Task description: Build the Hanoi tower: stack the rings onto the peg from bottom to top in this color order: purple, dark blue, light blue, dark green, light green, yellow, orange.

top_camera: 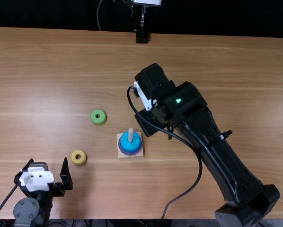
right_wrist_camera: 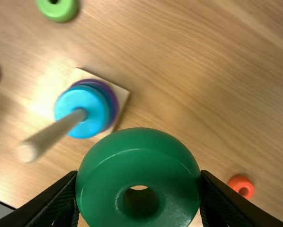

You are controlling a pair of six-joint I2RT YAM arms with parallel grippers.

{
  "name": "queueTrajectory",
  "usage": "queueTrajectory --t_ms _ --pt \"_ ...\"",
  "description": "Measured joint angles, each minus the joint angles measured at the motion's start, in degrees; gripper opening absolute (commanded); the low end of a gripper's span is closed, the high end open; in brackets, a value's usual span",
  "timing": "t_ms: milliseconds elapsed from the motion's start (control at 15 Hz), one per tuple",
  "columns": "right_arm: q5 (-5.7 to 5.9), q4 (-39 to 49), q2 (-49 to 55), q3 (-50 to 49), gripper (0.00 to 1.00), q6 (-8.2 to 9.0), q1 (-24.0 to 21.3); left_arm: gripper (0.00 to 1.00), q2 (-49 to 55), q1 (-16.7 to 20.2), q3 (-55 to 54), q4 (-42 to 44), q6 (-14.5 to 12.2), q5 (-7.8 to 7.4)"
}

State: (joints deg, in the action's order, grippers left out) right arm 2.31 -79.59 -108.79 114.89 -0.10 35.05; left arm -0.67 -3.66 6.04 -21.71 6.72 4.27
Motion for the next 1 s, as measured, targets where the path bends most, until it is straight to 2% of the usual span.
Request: queueTrajectory --t_ms 267,733,1000 --pt "-0.07 -0.22 0.07 0.04 0.00 0.17 4.37 1.00 0.00 0.00 0.00 0.00 -0.02 0.04" --pt "-0.28 -0.13 0.07 2.16 0.00 0.24 4.72 1.00 0.00 0.00 0.00 0.00 0.00 0.00" --pt "-0.59 -0.07 0.07 2.16 0.00 0.42 6.64 1.00 0.00 0.00 0.00 0.02 0.00 0.02"
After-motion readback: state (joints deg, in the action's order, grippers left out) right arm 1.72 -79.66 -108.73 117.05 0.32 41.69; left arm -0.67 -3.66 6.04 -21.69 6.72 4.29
